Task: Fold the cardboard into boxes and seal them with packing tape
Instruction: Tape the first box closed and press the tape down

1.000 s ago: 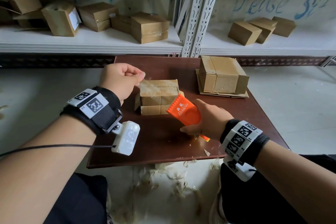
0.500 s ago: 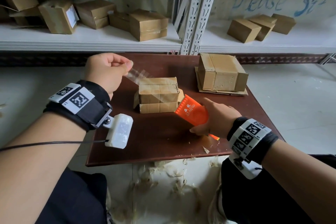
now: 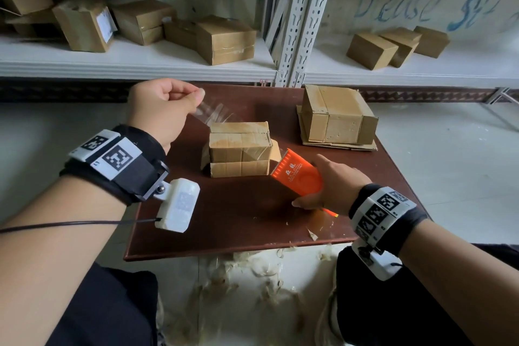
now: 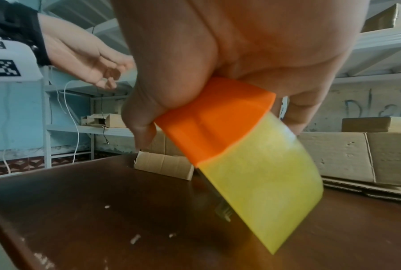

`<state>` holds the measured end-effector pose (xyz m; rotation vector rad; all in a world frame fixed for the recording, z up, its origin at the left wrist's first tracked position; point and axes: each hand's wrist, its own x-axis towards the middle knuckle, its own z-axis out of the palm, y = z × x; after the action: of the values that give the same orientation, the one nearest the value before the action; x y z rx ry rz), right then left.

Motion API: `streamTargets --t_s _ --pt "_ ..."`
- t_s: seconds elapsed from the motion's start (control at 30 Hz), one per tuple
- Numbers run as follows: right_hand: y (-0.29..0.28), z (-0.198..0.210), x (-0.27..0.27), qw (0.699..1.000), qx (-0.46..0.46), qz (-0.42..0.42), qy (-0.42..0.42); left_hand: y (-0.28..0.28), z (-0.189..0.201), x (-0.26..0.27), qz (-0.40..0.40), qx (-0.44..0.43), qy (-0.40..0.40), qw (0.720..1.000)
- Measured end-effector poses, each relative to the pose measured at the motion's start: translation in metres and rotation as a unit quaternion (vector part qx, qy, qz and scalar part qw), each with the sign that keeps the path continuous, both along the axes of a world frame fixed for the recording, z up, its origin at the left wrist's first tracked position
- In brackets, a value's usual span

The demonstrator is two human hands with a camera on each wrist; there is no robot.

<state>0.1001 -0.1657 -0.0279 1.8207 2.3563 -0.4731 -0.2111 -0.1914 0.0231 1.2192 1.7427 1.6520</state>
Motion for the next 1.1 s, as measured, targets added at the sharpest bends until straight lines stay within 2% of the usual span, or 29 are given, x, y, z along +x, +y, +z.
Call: streamTargets --t_s 0.1,0.37,0.53,1.1 --pt "0.008 -0.006 0.003 0.999 -0.011 -0.013 0.031 -0.005 0.003 0.006 -0.028 0.016 0.006 0.999" --pt "0.024 -0.009 0.0 0.999 -0.005 -0.023 0.046 -0.019 0.011 0.024 -0.056 0.048 -0.003 0.997" --pt "0.031 -0.008 -0.001 0.998 -0.005 -0.026 0.063 -0.023 0.013 0.033 -0.087 0.056 0.025 0.994" --pt "0.026 -0.012 0.002 0.996 -0.005 -0.037 0.079 -0.019 0.008 0.034 -0.082 0.105 0.014 0.991"
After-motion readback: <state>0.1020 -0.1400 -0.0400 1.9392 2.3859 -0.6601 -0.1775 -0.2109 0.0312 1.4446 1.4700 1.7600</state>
